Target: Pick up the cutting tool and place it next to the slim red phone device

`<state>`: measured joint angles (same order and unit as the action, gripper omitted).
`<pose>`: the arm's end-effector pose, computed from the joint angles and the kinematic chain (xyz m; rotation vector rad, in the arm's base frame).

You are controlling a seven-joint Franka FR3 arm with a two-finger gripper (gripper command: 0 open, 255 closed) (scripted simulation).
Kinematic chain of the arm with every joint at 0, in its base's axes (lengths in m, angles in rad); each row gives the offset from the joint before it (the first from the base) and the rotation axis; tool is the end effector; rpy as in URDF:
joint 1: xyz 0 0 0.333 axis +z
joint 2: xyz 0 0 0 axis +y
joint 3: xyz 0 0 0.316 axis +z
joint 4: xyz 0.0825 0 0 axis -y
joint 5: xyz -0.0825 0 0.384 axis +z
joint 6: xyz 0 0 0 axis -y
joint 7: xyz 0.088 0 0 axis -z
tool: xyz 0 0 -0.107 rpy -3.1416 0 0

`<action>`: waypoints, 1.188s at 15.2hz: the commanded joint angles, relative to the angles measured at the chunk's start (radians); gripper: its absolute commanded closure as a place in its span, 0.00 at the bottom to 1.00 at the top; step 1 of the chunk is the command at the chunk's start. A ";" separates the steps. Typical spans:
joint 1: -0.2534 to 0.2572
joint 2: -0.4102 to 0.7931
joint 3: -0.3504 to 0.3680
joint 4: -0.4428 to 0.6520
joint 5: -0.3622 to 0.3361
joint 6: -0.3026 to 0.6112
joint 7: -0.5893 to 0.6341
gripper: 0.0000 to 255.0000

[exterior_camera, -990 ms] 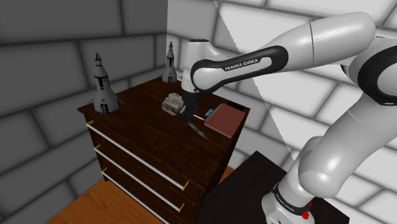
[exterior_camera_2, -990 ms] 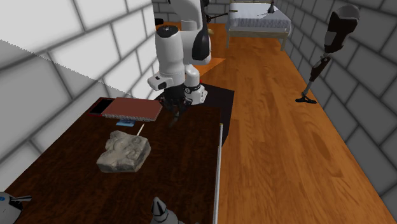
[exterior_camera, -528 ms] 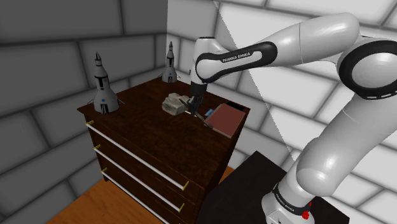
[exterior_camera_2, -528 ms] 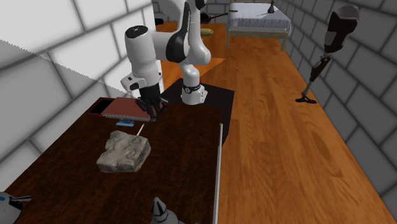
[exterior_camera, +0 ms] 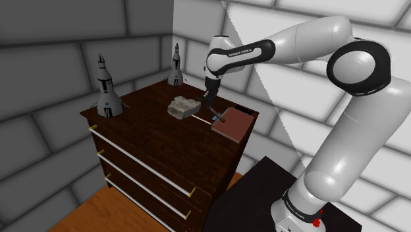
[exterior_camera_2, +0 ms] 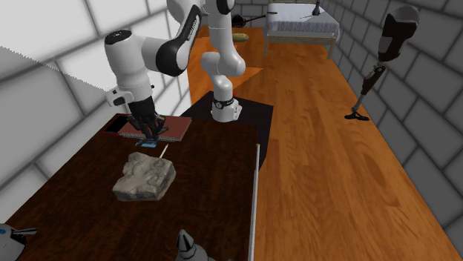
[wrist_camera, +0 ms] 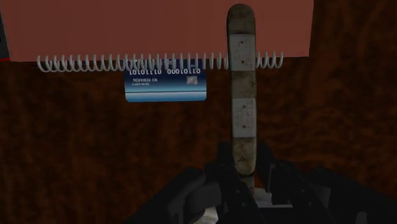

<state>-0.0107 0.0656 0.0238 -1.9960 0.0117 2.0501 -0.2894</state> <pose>0.5673 0.0079 0.4267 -3.0938 -0.4628 0.0152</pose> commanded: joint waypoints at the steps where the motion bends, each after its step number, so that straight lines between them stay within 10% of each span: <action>1: -0.022 0.037 -0.020 0.052 0.000 -0.016 -0.043 1.00; 13: -0.168 0.344 -0.104 0.486 0.031 -0.147 -0.276 1.00; 18: -0.169 0.359 -0.102 0.441 0.032 -0.087 -0.277 1.00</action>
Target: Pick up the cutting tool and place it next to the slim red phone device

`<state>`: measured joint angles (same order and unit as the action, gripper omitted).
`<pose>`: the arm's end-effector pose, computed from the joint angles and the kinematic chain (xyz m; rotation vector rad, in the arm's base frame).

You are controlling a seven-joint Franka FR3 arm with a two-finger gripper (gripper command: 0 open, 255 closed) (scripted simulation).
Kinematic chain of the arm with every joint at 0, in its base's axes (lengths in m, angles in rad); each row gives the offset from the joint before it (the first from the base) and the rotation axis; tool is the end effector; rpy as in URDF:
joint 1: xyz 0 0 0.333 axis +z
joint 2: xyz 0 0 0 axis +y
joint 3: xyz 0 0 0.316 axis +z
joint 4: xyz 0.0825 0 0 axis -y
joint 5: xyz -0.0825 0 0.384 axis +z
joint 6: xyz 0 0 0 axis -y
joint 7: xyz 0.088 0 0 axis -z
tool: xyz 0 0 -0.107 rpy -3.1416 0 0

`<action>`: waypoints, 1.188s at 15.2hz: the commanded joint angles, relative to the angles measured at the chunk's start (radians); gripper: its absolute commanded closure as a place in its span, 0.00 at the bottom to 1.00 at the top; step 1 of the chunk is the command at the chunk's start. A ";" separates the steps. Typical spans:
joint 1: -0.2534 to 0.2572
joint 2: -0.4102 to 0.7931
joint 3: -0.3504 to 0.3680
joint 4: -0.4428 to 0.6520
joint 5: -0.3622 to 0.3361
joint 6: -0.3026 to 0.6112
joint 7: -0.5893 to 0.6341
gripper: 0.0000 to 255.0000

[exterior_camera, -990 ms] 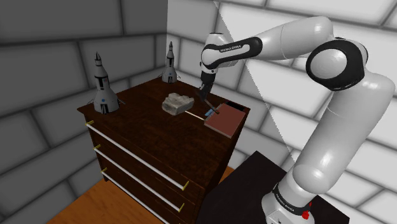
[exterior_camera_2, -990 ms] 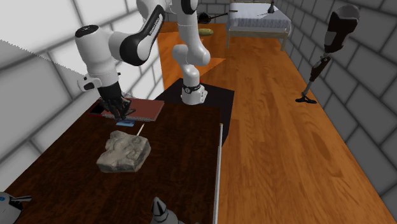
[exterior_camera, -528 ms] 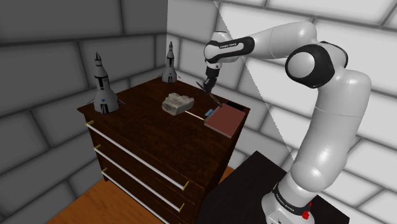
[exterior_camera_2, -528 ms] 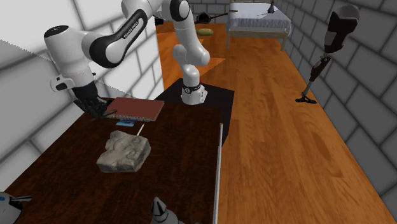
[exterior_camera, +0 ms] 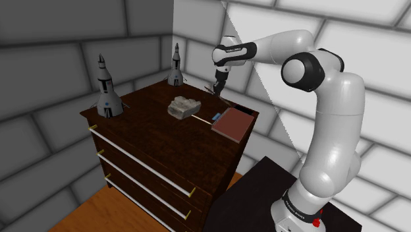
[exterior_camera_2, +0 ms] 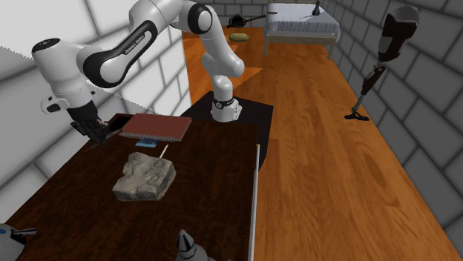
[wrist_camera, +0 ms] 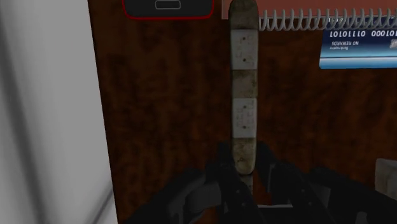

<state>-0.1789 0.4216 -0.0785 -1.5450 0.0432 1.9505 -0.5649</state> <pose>0.6571 -0.1627 0.4079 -3.0939 -0.4641 0.0162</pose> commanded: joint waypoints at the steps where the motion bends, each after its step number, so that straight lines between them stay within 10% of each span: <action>1: -0.001 0.007 0.000 -0.018 0.001 0.025 -0.002 1.00; 16: -0.001 0.039 0.002 -0.069 0.004 0.108 -0.005 1.00; 17: -0.001 0.038 0.002 -0.069 0.004 0.107 -0.005 0.00; 18: -0.001 0.037 0.002 -0.071 0.004 0.108 -0.005 0.00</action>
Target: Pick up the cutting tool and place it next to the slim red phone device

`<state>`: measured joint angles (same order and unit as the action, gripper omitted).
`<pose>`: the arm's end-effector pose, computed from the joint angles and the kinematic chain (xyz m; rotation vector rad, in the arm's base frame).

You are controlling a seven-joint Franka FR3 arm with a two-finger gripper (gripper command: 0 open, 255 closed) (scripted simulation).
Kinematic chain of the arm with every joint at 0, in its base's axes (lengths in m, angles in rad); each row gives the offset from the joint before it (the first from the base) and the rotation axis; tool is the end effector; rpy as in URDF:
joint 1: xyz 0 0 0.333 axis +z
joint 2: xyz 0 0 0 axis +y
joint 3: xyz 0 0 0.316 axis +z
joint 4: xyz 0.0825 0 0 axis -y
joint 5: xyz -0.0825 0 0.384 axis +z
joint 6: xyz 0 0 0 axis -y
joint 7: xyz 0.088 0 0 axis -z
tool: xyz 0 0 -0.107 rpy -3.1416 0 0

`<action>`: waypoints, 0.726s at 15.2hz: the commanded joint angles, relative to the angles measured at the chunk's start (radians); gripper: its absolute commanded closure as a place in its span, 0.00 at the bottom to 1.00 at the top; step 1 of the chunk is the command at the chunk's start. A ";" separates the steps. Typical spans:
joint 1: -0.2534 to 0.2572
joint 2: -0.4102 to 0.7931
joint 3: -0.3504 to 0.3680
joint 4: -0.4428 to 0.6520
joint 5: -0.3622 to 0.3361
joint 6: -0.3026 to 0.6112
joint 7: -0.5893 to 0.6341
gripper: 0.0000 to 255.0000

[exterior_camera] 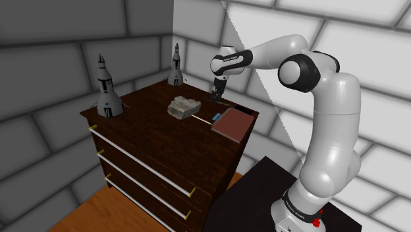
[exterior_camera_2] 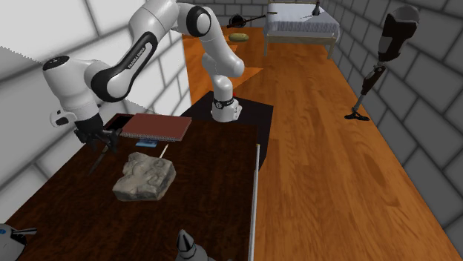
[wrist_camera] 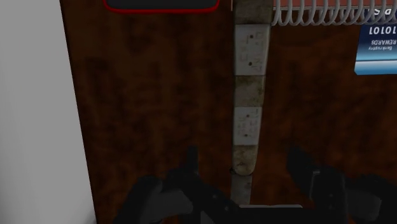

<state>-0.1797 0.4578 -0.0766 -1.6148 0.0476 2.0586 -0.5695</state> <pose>0.6566 -0.1630 0.3601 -3.0945 -0.4649 0.0128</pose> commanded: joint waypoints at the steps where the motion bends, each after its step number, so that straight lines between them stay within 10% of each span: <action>1: 0.000 0.000 0.000 -0.002 0.000 0.000 0.000 0.00; 11: -0.001 -0.035 -0.002 0.074 -0.004 -0.111 0.003 0.00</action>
<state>-0.1805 0.4241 -0.0790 -1.5420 0.0436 1.9509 -0.5672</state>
